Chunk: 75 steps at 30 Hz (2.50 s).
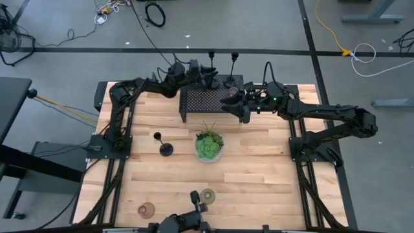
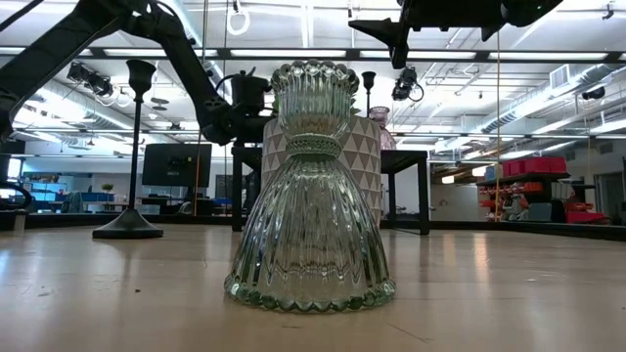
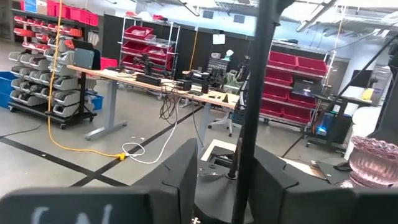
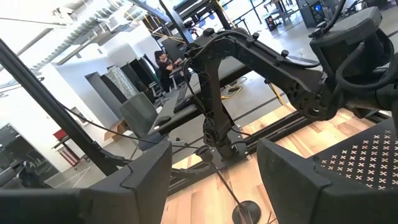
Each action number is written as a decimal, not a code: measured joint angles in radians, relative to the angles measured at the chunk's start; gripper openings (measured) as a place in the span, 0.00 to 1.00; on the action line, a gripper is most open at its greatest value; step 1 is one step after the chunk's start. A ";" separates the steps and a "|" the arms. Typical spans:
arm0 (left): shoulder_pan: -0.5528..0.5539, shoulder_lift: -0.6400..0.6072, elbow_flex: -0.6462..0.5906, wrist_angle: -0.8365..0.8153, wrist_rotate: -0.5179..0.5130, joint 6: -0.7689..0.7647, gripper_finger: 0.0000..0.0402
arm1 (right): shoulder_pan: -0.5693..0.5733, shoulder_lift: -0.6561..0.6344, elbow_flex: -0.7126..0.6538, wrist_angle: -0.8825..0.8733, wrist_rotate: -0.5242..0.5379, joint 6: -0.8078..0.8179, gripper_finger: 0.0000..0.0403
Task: Pick & Place candle stick holders
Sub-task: Put the bottom black candle holder on the shelf, then put the black candle holder on the shelf
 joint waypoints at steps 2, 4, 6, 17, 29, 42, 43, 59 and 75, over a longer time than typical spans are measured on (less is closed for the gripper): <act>-0.004 0.000 0.000 0.000 0.000 0.000 0.32 | 0.000 0.000 0.000 0.000 0.000 0.000 0.59; -0.010 0.000 0.000 0.001 0.000 0.002 0.33 | 0.000 0.000 0.000 0.000 0.000 0.000 0.59; -0.013 0.000 0.000 0.003 0.000 0.004 0.34 | 0.000 0.000 0.000 0.000 0.000 0.000 0.59; -0.027 0.000 0.000 0.017 0.015 0.055 0.41 | 0.000 0.000 0.000 0.000 0.000 0.000 0.59; -0.025 -0.026 -0.001 0.018 0.046 0.061 0.57 | 0.000 0.000 0.000 0.000 0.000 0.000 0.59; -0.020 -0.290 -0.001 -0.493 0.127 0.285 0.54 | 0.000 0.000 0.000 0.000 0.000 0.000 0.59; -0.020 -0.318 -0.001 -0.539 0.126 0.300 0.54 | 0.000 0.000 0.000 0.000 0.000 0.000 0.59; -0.020 -0.852 -0.001 -1.241 0.029 0.465 0.54 | 0.000 0.000 0.000 0.008 0.000 0.000 0.59; -0.145 -1.190 -0.001 -1.932 0.024 0.332 0.54 | 0.000 0.000 0.000 0.008 0.000 0.000 0.59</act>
